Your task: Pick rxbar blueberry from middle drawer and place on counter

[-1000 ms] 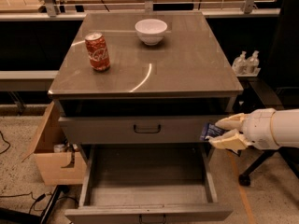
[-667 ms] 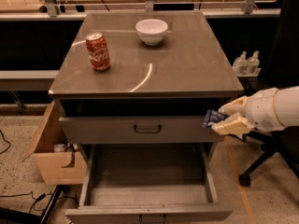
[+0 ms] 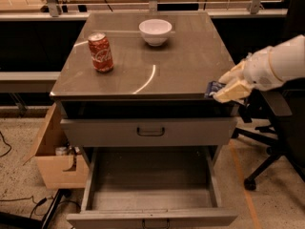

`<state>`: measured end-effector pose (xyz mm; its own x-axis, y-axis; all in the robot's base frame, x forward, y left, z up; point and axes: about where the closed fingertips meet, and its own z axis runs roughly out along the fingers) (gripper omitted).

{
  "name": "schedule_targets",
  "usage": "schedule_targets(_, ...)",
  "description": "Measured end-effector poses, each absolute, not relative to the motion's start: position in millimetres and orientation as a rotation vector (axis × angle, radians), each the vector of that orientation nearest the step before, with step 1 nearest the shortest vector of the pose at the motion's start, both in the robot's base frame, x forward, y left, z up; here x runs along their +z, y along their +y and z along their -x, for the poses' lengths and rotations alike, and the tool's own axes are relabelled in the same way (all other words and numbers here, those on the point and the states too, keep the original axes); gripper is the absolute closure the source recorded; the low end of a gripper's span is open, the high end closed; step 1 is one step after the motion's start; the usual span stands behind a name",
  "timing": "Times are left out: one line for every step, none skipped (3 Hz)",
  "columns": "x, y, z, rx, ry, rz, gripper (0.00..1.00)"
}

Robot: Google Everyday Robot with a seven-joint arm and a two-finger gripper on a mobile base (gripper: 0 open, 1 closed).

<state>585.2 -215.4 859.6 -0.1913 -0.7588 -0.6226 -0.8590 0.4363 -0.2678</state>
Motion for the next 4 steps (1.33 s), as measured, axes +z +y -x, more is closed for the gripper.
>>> schedule_targets(881.6, -211.5, -628.6, 0.16, 1.969, 1.381, 1.0)
schedule_targets(891.3, -200.8, -669.4, 0.16, 1.944, 1.397, 1.0)
schedule_targets(891.7, -187.2, -702.3, 0.181, 1.924, 1.398, 1.0)
schedule_targets(893.8, -184.9, -707.8, 0.181, 1.915, 1.396, 0.84)
